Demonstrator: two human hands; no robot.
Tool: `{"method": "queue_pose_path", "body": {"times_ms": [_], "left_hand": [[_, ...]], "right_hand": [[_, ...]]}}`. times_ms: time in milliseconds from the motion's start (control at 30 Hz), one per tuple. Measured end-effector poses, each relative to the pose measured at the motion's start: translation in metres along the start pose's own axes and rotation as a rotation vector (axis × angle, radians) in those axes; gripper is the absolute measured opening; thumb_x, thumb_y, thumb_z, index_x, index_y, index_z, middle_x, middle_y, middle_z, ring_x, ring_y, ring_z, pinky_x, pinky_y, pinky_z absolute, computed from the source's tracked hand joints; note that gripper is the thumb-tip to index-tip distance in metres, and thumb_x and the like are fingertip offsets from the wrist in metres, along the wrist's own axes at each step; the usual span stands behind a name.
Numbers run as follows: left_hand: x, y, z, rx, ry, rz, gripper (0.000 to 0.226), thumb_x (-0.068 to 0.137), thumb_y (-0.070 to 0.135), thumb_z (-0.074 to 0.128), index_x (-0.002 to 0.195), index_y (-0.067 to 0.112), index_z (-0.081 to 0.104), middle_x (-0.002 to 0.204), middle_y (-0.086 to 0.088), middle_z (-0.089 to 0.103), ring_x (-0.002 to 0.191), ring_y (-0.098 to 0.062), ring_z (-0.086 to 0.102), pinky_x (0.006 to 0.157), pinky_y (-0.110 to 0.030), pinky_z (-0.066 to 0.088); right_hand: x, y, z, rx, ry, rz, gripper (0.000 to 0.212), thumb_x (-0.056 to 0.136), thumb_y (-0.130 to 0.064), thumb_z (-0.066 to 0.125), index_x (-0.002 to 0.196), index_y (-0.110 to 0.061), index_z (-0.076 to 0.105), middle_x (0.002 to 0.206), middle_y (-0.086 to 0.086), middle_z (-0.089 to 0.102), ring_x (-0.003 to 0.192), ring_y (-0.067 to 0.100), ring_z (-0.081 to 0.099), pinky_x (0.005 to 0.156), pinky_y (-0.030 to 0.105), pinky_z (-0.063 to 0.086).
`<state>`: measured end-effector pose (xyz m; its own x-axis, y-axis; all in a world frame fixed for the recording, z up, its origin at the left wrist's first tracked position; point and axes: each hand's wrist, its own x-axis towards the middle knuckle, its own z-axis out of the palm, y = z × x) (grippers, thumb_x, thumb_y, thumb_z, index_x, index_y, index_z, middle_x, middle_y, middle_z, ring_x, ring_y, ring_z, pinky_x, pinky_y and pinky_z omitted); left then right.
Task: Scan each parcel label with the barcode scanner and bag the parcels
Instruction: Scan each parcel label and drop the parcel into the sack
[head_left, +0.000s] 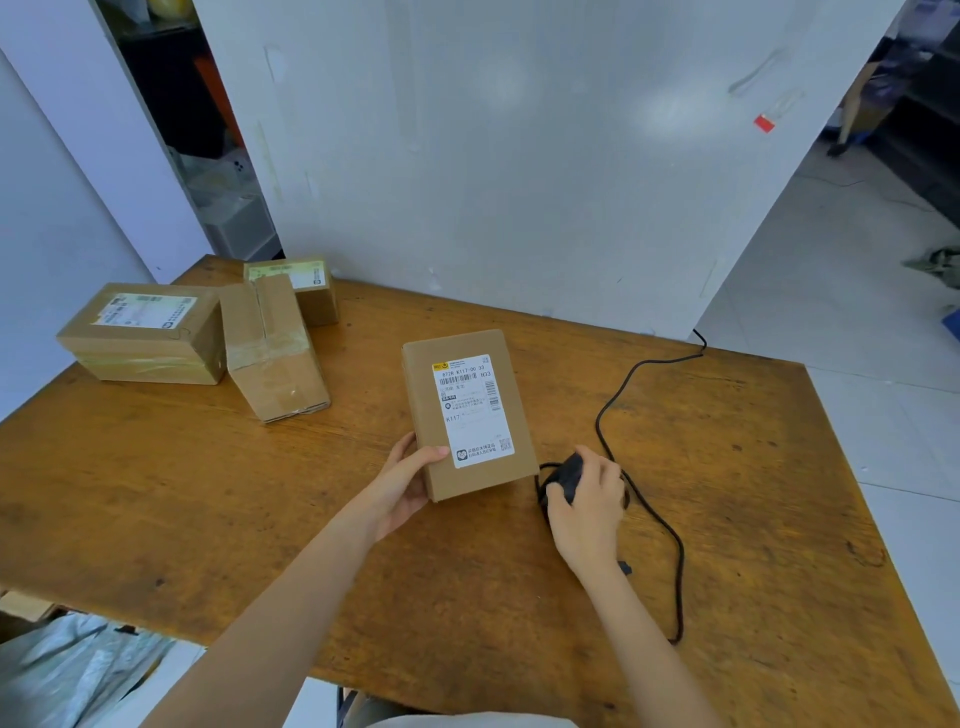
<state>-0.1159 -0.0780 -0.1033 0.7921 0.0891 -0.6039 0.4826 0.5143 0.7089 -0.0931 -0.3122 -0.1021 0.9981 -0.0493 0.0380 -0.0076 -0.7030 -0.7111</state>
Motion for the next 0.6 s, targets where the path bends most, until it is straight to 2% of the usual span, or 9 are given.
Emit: {"method": "queue_pose_path", "body": {"times_ms": [100, 267, 367, 500, 600], "left_hand": [[-0.008, 0.005, 0.005, -0.008, -0.006, -0.002, 0.104, 0.057, 0.029, 0.089, 0.144, 0.038, 0.032, 0.125, -0.009, 0.060, 0.112, -0.027, 0.059, 0.073, -0.036, 0.055], [-0.037, 0.017, 0.000, 0.017, -0.008, 0.003, 0.095, 0.058, 0.042, 0.085, 0.140, 0.042, 0.038, 0.127, -0.009, 0.060, 0.117, -0.027, 0.057, 0.091, -0.041, 0.052], [-0.057, 0.023, -0.014, 0.056, 0.066, 0.034, 0.077, 0.074, 0.050, 0.075, 0.140, 0.046, 0.035, 0.128, -0.005, 0.059, 0.114, -0.025, 0.059, 0.093, -0.039, 0.051], [-0.090, 0.026, -0.047, 0.098, 0.236, 0.091, 0.057, 0.090, 0.056, 0.051, 0.143, 0.044, 0.033, 0.127, 0.006, 0.060, 0.111, -0.017, 0.062, 0.083, -0.029, 0.053], [-0.119, 0.025, -0.083, 0.085, 0.339, 0.133, 0.055, 0.092, 0.058, 0.045, 0.143, 0.042, 0.033, 0.123, 0.010, 0.061, 0.105, -0.009, 0.062, 0.072, -0.023, 0.053]], "right_hand": [[0.006, -0.025, -0.003, 0.348, -0.133, -0.023, 0.044, 0.099, -0.035, 0.045, 0.143, -0.027, 0.039, 0.145, -0.004, 0.035, 0.134, 0.010, 0.032, 0.108, 0.028, 0.028], [0.008, -0.061, 0.011, 0.594, -0.307, -0.040, 0.051, 0.094, -0.050, 0.045, 0.142, -0.034, 0.041, 0.143, -0.009, 0.047, 0.131, 0.006, 0.042, 0.111, 0.038, 0.038], [0.002, -0.079, 0.028, 0.711, -0.413, -0.049, 0.050, 0.089, -0.058, 0.052, 0.137, -0.045, 0.042, 0.137, -0.015, 0.053, 0.126, 0.003, 0.050, 0.102, 0.029, 0.046], [-0.023, -0.112, 0.056, 0.714, -0.479, -0.086, 0.058, 0.085, -0.055, 0.058, 0.138, -0.038, 0.044, 0.136, -0.019, 0.053, 0.122, -0.004, 0.050, 0.087, 0.010, 0.045], [-0.057, -0.139, 0.081, 0.722, -0.525, -0.108, 0.056, 0.087, -0.052, 0.059, 0.139, -0.037, 0.044, 0.134, -0.020, 0.053, 0.120, -0.004, 0.050, 0.088, 0.017, 0.046]]}}
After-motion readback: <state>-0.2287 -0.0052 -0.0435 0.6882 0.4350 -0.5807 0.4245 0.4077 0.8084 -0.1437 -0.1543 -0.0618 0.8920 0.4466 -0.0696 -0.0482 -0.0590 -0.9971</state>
